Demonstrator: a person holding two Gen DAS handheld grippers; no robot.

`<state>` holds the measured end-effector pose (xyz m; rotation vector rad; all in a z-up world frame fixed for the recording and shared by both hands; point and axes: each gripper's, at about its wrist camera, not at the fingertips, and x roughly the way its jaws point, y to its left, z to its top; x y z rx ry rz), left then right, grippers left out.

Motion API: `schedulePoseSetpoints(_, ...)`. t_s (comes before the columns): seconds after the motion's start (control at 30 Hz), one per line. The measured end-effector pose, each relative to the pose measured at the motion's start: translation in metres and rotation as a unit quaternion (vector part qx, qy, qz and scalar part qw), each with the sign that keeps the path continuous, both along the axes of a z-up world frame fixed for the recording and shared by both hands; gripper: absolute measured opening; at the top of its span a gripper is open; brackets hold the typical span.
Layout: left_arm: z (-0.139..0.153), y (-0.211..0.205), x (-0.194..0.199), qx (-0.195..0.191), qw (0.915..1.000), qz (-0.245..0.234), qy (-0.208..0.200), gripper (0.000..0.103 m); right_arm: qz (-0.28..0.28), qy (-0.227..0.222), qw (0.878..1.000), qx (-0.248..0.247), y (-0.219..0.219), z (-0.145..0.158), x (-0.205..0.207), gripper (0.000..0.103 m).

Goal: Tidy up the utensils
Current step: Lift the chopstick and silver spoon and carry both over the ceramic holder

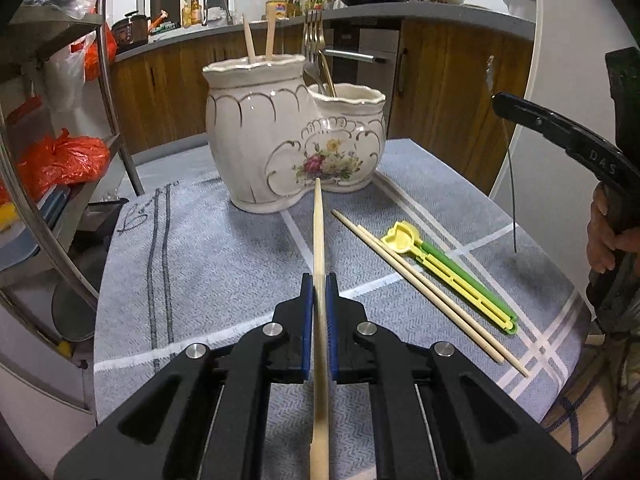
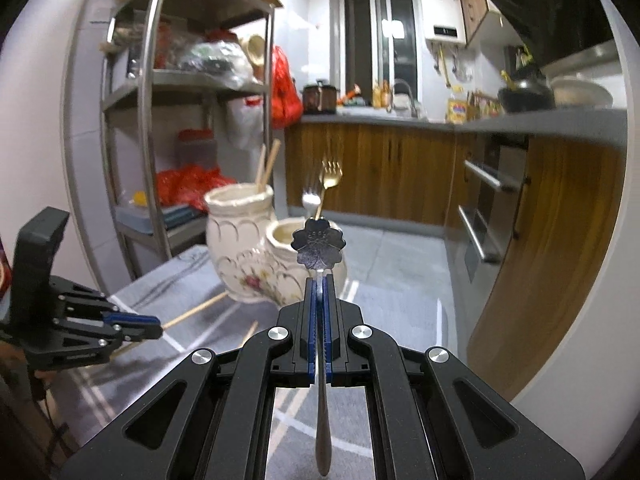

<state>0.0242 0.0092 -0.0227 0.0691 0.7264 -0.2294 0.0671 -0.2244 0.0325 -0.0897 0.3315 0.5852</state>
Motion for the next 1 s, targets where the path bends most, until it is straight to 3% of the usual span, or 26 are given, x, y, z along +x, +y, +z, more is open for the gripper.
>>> schedulePoseSetpoints(0.17, 0.014, 0.004, -0.010, -0.014, 0.9986, -0.004, -0.051, 0.006, 0.001, -0.031, 0.999, 0.019, -0.001, 0.010, -0.010, 0.004)
schedulePoseSetpoints(0.43, 0.044, 0.010, -0.027, -0.047, 0.9858, -0.010, -0.161, 0.006, 0.001, -0.068, 0.997, 0.049, 0.012, 0.026, -0.019, 0.004)
schedulePoseSetpoints(0.7, 0.079, 0.024, -0.015, -0.094, 0.9750, -0.017, -0.200, 0.006, -0.009, -0.084, 0.994, 0.067, 0.026, 0.048, -0.007, 0.004)
schedulePoseSetpoints(1.0, 0.122, 0.037, 0.045, -0.134, 0.9619, -0.015, -0.238, 0.006, -0.008, -0.087, 0.989, 0.117, 0.037, 0.076, 0.037, 0.004)
